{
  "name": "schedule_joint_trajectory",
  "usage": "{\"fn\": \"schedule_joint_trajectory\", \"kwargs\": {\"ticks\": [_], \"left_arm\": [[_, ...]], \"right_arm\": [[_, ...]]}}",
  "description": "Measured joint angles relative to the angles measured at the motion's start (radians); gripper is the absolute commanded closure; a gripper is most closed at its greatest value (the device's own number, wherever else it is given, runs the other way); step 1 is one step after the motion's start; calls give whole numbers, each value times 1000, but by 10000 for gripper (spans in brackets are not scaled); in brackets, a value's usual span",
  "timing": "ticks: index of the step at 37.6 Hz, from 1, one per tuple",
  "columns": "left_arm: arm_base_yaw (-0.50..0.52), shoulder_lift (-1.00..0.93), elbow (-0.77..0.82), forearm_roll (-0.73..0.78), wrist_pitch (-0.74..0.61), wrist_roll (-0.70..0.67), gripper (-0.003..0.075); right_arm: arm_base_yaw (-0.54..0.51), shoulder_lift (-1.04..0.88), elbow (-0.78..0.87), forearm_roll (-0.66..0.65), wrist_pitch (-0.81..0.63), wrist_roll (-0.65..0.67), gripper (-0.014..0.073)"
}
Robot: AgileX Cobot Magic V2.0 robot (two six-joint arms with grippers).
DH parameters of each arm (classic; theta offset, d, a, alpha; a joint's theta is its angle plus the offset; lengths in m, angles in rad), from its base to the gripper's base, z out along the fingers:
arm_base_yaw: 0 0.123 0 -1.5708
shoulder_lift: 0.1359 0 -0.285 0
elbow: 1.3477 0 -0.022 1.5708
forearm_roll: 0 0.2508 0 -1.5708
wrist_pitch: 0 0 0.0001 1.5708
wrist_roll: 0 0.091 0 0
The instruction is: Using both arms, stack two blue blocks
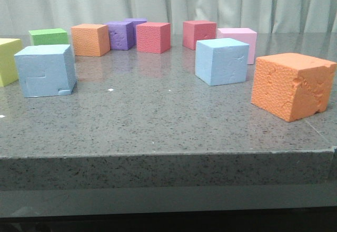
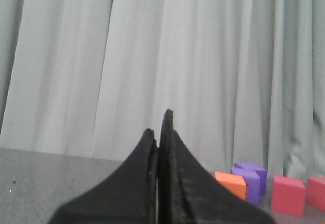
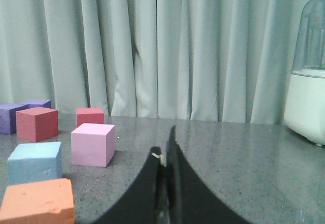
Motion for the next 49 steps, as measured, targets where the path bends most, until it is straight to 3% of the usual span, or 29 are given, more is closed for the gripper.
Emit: {"fn": "schedule_joint_trajectory", "kwargs": {"ticks": [13, 22, 28, 36, 49], "left_arm": [[0, 168, -306, 166, 232, -1, 741], [0, 428, -542, 204, 559, -1, 741], [0, 552, -626, 207, 655, -1, 741], [0, 579, -630, 207, 657, -1, 741], [0, 579, -630, 207, 653, -1, 740]], "right_arm": [[0, 30, -388, 0, 360, 0, 661], [0, 268, -658, 0, 602, 0, 661], [0, 452, -779, 0, 791, 0, 661], [0, 571, -791, 0, 823, 0, 661], [0, 587, -791, 0, 823, 0, 657]]}}
